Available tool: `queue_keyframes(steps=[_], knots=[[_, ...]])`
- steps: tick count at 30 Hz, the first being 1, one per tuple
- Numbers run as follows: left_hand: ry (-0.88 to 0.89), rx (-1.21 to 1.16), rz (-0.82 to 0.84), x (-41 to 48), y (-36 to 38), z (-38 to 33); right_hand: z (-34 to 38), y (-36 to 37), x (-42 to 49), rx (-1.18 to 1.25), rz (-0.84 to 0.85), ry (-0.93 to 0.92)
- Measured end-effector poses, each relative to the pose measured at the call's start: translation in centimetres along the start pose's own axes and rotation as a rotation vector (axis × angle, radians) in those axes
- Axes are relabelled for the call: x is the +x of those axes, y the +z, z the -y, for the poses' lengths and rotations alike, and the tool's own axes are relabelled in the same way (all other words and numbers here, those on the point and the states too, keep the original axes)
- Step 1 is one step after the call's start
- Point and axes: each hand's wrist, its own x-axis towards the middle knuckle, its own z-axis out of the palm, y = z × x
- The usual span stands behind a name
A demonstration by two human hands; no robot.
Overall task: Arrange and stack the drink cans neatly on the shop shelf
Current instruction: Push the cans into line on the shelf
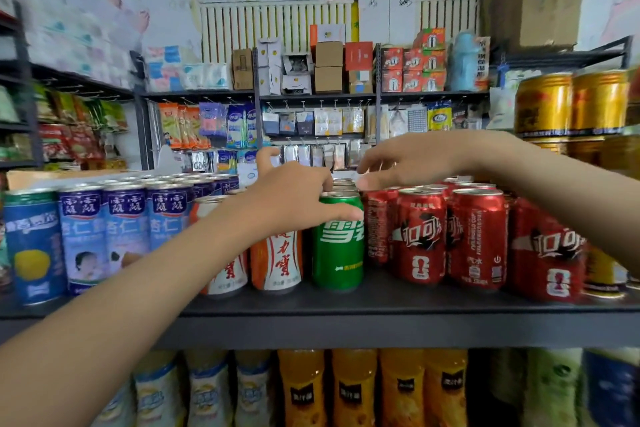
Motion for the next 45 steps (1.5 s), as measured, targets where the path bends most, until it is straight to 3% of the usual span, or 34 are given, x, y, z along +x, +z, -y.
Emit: queue_keyframes(steps=[13,20,24,31,45], knots=[[0.11,-0.073,0.316,2.0,-2.2,1.7,-4.7,1.0,-3.1,0.073,0.16,0.165],[0.135,-0.073,0.089,1.9,-1.5,-1.7,-4.9,0.9,-3.0,0.133,0.146,0.188],[0.149,-0.121,0.05,2.9,-0.8,-5.5,-5.5,0.1,-3.7,0.088,0.109,0.215],[0.11,-0.056,0.12,5.6,0.3,-7.9,-7.4,0.1,-6.3,-0.058,0.121,0.338],[0.102,-0.129,0.202,6.5,-0.3,-7.9,-8.5,1.2,-6.4,0.128,0.084,0.296]])
